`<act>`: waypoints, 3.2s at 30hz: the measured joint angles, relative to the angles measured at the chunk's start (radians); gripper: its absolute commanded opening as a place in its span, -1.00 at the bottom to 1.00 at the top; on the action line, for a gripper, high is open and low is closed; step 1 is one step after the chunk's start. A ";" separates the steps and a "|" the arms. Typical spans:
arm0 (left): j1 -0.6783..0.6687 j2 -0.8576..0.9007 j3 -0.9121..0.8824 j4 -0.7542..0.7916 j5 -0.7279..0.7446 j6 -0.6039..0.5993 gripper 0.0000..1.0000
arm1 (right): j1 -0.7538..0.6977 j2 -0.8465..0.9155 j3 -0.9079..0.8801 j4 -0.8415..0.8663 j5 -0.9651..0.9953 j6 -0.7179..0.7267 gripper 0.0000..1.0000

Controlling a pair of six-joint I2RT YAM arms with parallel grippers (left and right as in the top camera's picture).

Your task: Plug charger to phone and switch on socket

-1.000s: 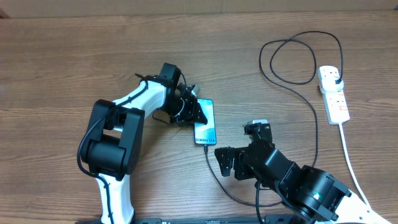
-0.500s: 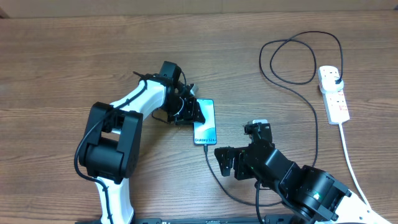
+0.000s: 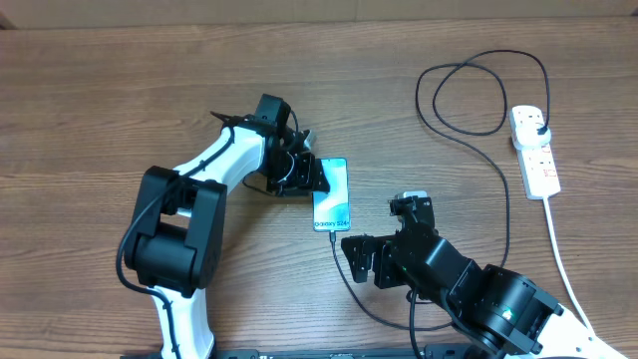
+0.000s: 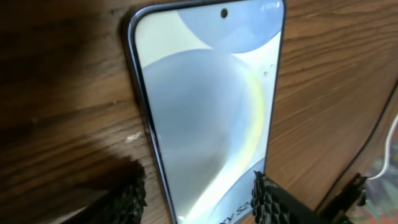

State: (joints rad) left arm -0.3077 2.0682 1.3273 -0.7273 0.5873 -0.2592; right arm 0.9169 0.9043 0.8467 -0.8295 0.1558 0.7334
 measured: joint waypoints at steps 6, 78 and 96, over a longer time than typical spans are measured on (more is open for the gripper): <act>-0.002 -0.022 0.014 0.006 -0.019 0.000 0.99 | 0.000 0.002 0.000 0.003 0.021 0.000 -0.63; 0.006 -1.242 -0.052 -0.481 -0.928 -0.083 0.99 | -1.403 1.209 0.825 -0.139 -0.238 -0.226 -0.92; 0.006 -1.232 -0.052 -0.492 -0.967 -0.108 0.99 | -1.382 1.239 0.825 -0.137 -0.227 -0.237 -0.92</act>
State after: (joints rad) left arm -0.3012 0.8360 1.2755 -1.2194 -0.3798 -0.3676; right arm -0.4648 2.1429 1.6718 -0.9668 -0.0708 0.4965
